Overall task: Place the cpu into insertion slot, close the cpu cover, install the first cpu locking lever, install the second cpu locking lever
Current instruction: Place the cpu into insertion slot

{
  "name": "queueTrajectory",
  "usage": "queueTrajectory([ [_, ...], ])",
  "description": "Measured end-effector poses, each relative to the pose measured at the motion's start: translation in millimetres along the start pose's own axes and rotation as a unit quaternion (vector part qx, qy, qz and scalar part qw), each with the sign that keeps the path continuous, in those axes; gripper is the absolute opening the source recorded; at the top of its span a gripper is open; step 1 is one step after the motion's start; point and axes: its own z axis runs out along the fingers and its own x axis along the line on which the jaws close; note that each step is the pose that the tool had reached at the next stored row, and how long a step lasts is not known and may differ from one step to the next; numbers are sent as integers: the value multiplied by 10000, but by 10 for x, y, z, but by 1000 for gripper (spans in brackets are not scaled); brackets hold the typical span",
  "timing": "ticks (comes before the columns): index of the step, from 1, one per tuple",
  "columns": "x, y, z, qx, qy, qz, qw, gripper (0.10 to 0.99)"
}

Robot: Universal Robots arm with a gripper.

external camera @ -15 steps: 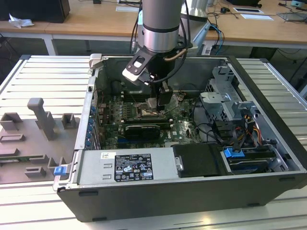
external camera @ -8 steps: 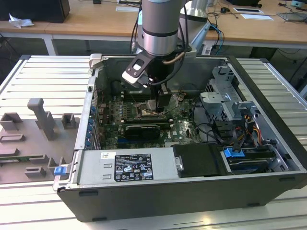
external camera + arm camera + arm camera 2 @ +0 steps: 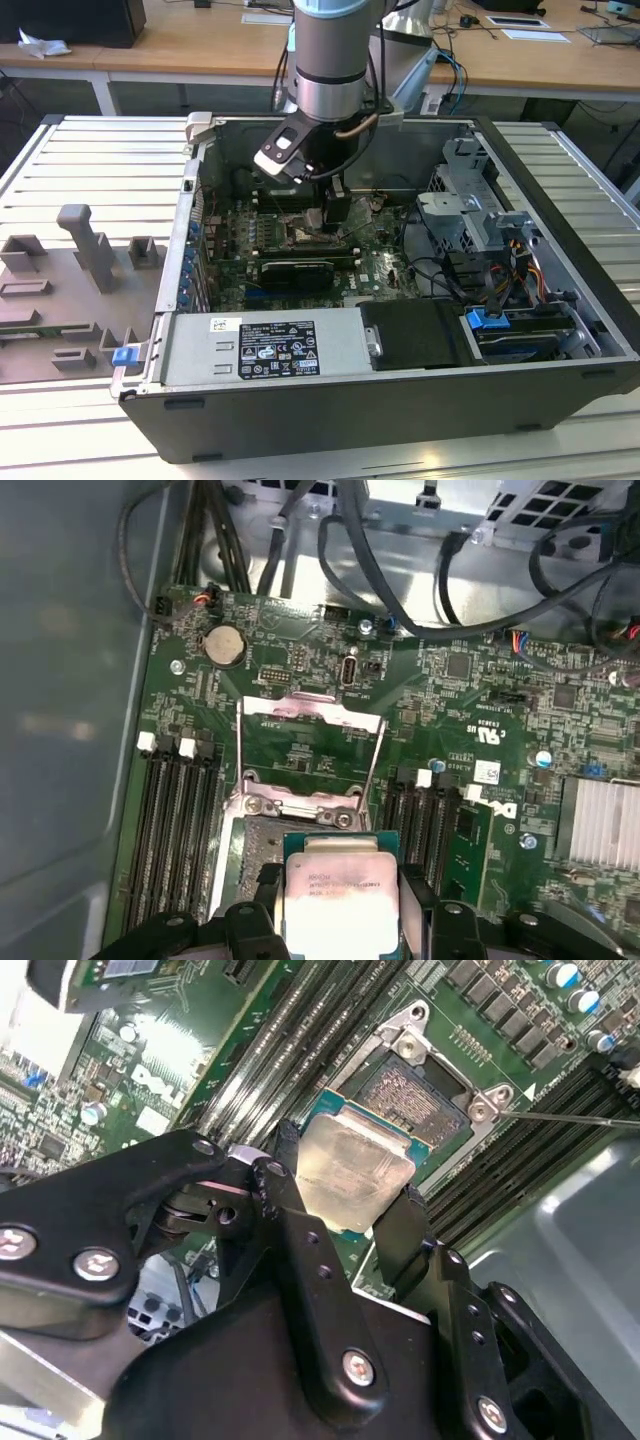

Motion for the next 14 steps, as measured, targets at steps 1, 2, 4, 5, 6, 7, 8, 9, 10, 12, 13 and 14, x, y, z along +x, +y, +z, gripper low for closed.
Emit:
queueTrajectory([
  [1, 4, -2, 26, 1, -5, 107, 9999, 545],
  [2, 11, -2, 36, 1, -9, 159, 9999, 545],
  [4, 34, 1, 42, 1, -9, 180, 9998, 545],
  [5, 53, 4, 44, 1, -9, 180, 9998, 545],
  [6, 62, 5, 45, 1, -9, 180, 9998, 545],
  [7, 71, 6, 45, 1, -9, 180, 9998, 545],
  [8, 89, 8, 47, 1, -9, 180, 9998, 545],
  [9, 101, 10, 49, 1, -10, 183, 9998, 545],
  [10, 106, 9, 51, 1, -11, 200, 9998, 545],
  [12, 118, 6, 61, 2, -15, 286, 9996, 545],
  [13, 124, 3, 65, 2, -17, 306, 9995, 545],
  [14, 136, -6, 71, 2, -18, 326, 9995, 545],
])
